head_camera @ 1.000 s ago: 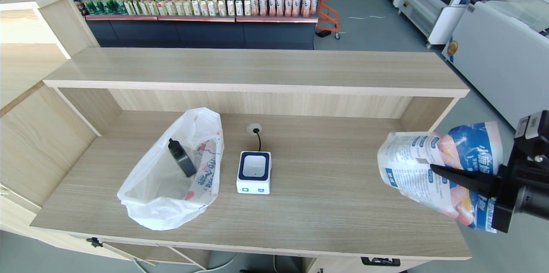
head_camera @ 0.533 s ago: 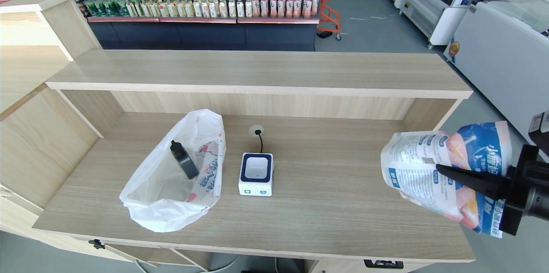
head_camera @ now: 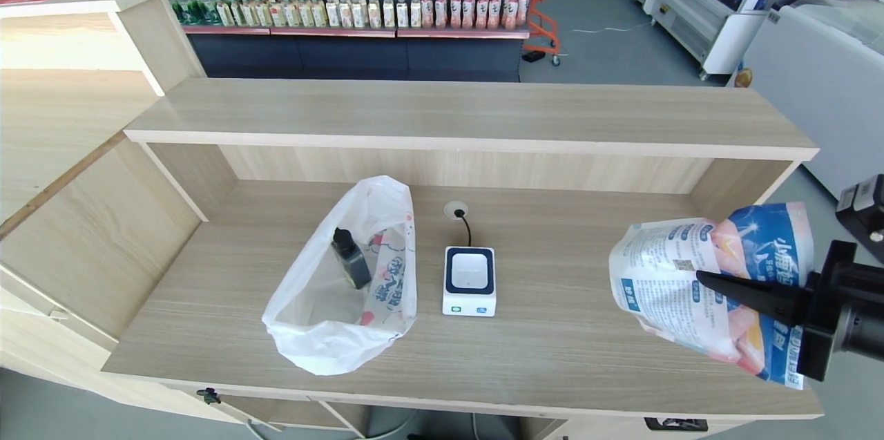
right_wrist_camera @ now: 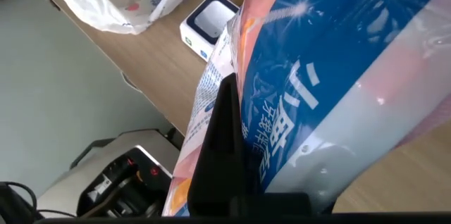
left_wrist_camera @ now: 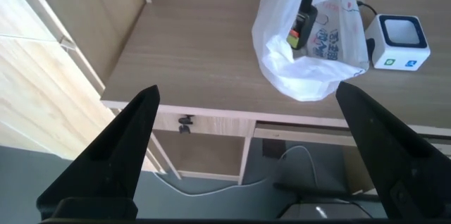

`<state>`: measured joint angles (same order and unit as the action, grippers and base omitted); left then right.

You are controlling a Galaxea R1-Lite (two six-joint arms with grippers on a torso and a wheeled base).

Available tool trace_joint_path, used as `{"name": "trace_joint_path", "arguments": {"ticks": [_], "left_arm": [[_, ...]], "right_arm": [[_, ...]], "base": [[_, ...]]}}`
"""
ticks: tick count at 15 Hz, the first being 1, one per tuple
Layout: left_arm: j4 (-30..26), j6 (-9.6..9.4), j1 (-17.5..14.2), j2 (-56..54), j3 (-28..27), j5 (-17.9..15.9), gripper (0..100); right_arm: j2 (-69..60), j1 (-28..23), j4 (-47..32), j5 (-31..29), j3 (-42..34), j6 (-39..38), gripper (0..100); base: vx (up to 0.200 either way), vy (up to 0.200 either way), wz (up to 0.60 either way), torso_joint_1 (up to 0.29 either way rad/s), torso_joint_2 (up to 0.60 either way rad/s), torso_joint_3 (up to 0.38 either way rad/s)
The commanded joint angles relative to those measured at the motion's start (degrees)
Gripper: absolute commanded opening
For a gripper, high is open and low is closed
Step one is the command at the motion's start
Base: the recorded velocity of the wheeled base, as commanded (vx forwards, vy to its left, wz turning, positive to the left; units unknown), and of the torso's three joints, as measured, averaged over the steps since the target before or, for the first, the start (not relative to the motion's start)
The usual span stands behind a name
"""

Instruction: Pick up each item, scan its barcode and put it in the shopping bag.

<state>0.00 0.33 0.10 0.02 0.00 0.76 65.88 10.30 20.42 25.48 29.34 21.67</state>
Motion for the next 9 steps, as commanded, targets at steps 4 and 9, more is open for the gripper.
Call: {"name": "trace_joint_path", "arguments": {"ticks": [4, 9], "left_arm": [[0.0, 0.02, 0.0, 0.0, 0.0, 0.0, 100], [0.0, -0.15, 0.0, 0.0, 0.0, -0.1, 100]], "right_arm": [[3.7, -1.2, 0.1, 0.0, 0.9, 0.6, 0], [9.2, -5.0, 0.1, 0.0, 1.5, 12.3, 0]], "base": [[0.000, 0.200, 0.00, 0.001, 0.00, 0.000], [0.000, 0.040, 0.00, 0.000, 0.00, 0.000]]}}
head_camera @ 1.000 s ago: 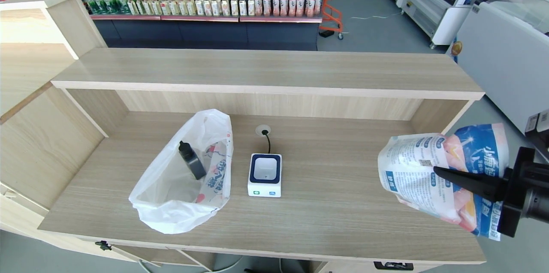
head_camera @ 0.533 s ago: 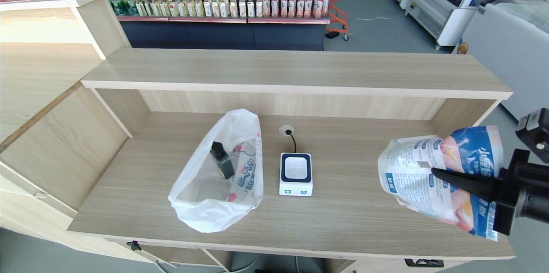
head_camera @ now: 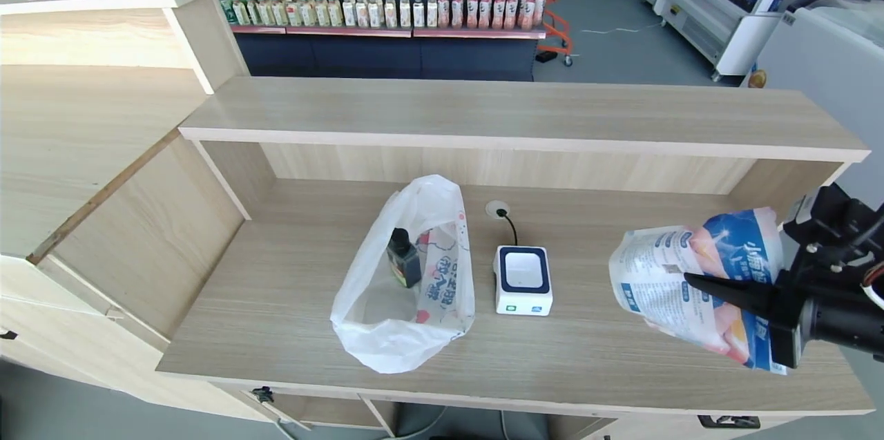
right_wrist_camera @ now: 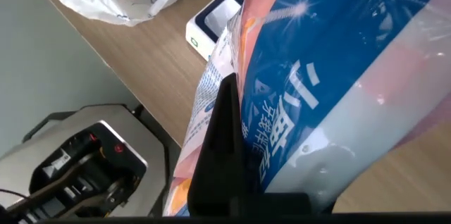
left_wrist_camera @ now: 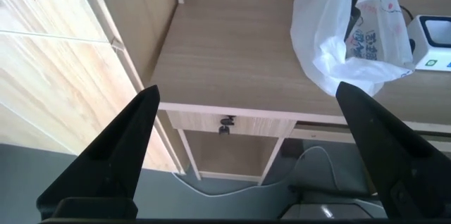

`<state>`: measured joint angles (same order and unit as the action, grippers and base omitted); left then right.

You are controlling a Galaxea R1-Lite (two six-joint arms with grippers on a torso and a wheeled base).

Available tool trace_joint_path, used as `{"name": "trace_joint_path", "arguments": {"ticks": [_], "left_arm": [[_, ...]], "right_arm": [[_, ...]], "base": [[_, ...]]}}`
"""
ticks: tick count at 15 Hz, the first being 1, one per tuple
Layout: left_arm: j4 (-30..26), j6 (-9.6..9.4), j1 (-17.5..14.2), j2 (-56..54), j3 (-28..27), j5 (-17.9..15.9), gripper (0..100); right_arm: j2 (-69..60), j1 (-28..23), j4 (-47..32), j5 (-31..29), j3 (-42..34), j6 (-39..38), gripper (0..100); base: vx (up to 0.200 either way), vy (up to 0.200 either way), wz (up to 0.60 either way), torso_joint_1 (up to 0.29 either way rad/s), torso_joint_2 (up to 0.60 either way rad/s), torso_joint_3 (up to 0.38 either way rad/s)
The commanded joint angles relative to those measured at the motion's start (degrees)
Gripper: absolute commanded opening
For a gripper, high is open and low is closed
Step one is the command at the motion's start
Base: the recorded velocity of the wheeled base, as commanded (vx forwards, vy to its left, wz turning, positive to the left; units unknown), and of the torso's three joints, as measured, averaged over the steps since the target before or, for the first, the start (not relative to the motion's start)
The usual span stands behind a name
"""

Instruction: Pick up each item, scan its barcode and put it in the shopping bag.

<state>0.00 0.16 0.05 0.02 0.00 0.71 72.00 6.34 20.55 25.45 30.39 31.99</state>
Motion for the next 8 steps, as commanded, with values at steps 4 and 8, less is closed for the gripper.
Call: {"name": "trace_joint_path", "arguments": {"ticks": [4, 8], "left_arm": [[0.0, 0.11, 0.0, 0.0, 0.0, 0.0, 100], [0.0, 0.11, 0.0, 0.0, 0.0, 0.0, 100]], "right_arm": [[11.5, -0.9, 0.7, 0.6, 5.5, 8.2, 0], [18.6, -0.2, 5.7, 4.4, 8.5, 8.4, 0]], "base": [[0.100, 0.100, 0.00, -0.001, 0.00, 0.002], [0.100, 0.100, 0.00, -0.004, 0.00, 0.004]]}}
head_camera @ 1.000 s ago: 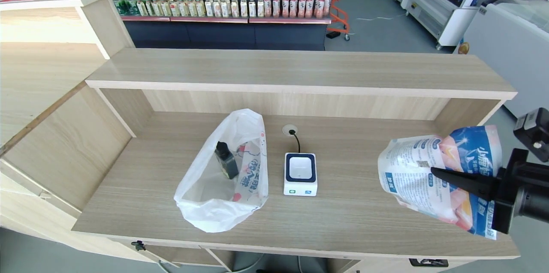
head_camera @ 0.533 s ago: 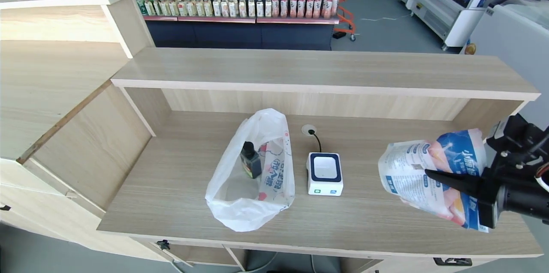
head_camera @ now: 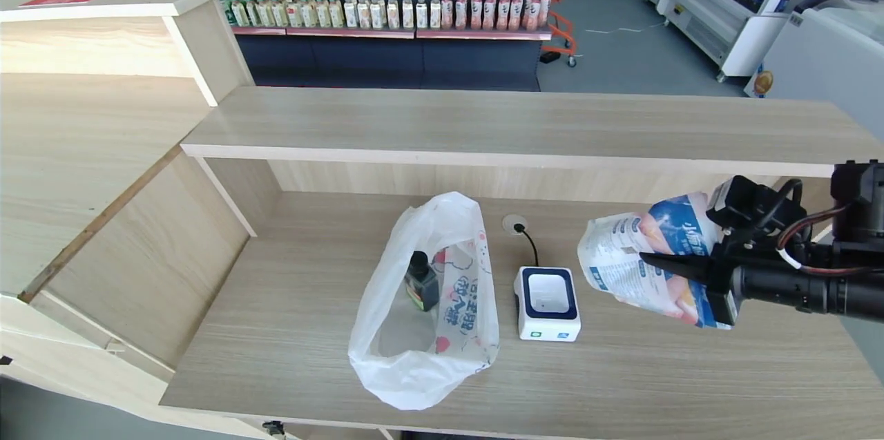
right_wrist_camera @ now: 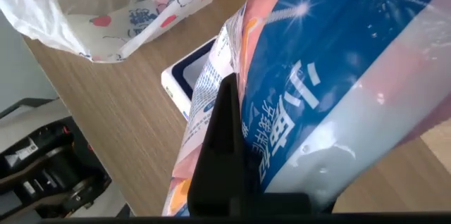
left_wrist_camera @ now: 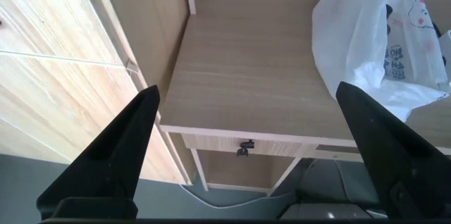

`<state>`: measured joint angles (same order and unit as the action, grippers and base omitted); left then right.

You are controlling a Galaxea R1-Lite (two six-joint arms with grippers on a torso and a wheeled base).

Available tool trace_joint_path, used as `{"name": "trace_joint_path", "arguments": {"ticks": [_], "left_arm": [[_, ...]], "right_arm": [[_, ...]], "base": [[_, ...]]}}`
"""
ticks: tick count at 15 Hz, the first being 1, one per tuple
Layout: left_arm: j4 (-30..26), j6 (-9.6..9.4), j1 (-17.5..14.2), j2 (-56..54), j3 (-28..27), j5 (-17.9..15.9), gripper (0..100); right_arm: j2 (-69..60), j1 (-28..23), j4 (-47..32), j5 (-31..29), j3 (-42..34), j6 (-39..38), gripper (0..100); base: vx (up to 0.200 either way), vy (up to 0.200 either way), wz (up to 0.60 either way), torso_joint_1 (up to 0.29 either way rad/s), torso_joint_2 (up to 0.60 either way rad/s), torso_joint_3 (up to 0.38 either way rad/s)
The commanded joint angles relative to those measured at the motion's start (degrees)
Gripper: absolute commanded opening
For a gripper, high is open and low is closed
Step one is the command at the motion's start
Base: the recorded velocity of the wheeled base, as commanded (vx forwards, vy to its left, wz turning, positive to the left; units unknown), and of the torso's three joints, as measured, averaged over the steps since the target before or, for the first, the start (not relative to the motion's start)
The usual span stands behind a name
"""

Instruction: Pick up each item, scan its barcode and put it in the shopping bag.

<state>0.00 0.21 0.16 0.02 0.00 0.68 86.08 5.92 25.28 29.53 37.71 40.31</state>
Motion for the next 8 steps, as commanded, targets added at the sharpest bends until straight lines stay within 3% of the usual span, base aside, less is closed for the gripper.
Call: {"name": "trace_joint_path", "arguments": {"ticks": [1, 4, 8], "left_arm": [[0.0, 0.06, -0.1, 0.0, 0.0, 0.0, 100], [0.0, 0.06, -0.1, 0.0, 0.0, 0.0, 100], [0.0, 0.06, -0.1, 0.0, 0.0, 0.0, 100]], "right_arm": [[5.1, 0.4, 1.3, 1.3, 1.2, -0.1, 0], [6.4, 0.5, 1.4, 4.0, 1.0, 1.1, 0], [9.1, 0.2, 1.5, 7.2, 1.2, 8.4, 0]], "base": [[0.000, 0.000, 0.00, 0.000, 0.00, 0.000], [0.000, 0.000, 0.00, 0.000, 0.00, 0.000], [0.000, 0.000, 0.00, 0.000, 0.00, 0.000]]}}
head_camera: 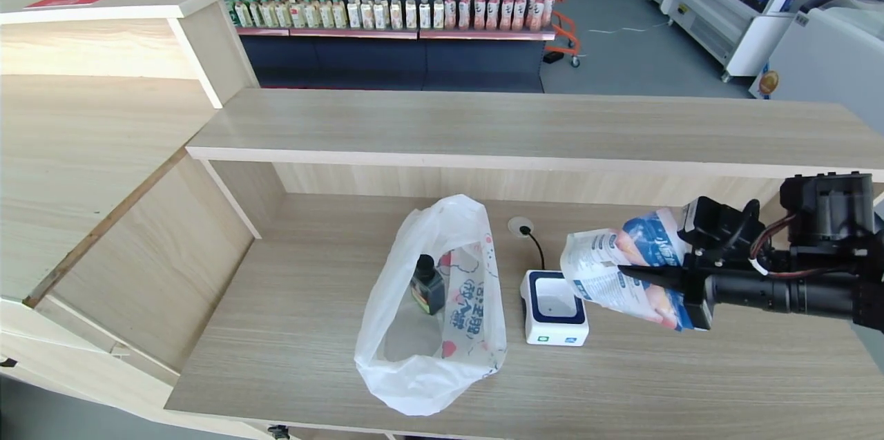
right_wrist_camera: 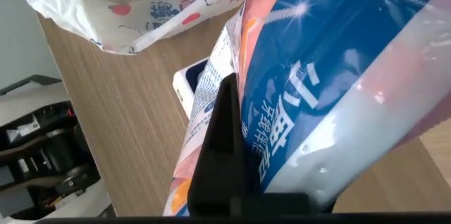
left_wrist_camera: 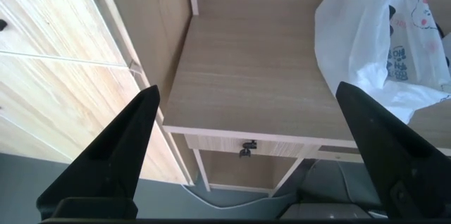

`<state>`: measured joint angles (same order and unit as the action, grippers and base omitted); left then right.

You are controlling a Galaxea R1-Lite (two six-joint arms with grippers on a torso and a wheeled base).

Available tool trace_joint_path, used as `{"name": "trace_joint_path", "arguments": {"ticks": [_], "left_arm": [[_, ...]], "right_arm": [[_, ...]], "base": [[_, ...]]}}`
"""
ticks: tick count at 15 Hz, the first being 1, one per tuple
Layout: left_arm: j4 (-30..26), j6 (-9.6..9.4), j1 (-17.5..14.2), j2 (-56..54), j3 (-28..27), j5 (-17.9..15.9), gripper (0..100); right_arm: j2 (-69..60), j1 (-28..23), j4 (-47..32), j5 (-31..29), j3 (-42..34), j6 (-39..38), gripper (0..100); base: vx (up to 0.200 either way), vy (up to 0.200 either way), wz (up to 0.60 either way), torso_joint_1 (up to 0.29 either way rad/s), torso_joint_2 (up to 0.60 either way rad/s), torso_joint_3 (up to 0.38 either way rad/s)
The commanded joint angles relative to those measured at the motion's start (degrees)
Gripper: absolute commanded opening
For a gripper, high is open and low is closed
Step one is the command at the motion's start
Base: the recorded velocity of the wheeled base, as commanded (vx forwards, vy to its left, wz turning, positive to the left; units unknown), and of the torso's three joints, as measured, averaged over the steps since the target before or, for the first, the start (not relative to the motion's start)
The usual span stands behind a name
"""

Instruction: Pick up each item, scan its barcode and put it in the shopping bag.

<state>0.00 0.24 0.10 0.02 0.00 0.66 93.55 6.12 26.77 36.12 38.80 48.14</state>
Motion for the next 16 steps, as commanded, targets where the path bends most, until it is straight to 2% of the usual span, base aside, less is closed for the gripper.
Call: {"name": "trace_joint_path", "arguments": {"ticks": [1, 3, 4, 6, 10, 16], "left_arm": [[0.0, 0.02, 0.0, 0.0, 0.0, 0.0, 100], [0.0, 0.02, 0.0, 0.0, 0.0, 0.0, 100], [0.0, 0.02, 0.0, 0.0, 0.0, 0.0, 100], [0.0, 0.02, 0.0, 0.0, 0.0, 0.0, 100], [0.0, 0.02, 0.0, 0.0, 0.0, 0.0, 100], [0.0, 0.02, 0.0, 0.0, 0.0, 0.0, 100]], "right_arm": [[2.8, 0.1, 0.0, 1.6, 0.2, 3.0, 0], [5.3, 0.0, 0.4, 5.9, 0.4, 8.5, 0], [8.7, -0.3, 5.0, 8.7, 0.0, 10.3, 0], [12.0, -0.6, 8.4, 9.1, 0.0, 12.4, 0], [15.5, -1.5, 7.9, 11.7, 0.6, 23.8, 0], [19.4, -1.9, 8.4, 12.0, 3.7, 27.4, 0]], "base": [[0.000, 0.000, 0.00, 0.000, 0.00, 0.000], [0.000, 0.000, 0.00, 0.000, 0.00, 0.000], [0.000, 0.000, 0.00, 0.000, 0.00, 0.000], [0.000, 0.000, 0.00, 0.000, 0.00, 0.000], [0.000, 0.000, 0.00, 0.000, 0.00, 0.000], [0.000, 0.000, 0.00, 0.000, 0.00, 0.000]]}}
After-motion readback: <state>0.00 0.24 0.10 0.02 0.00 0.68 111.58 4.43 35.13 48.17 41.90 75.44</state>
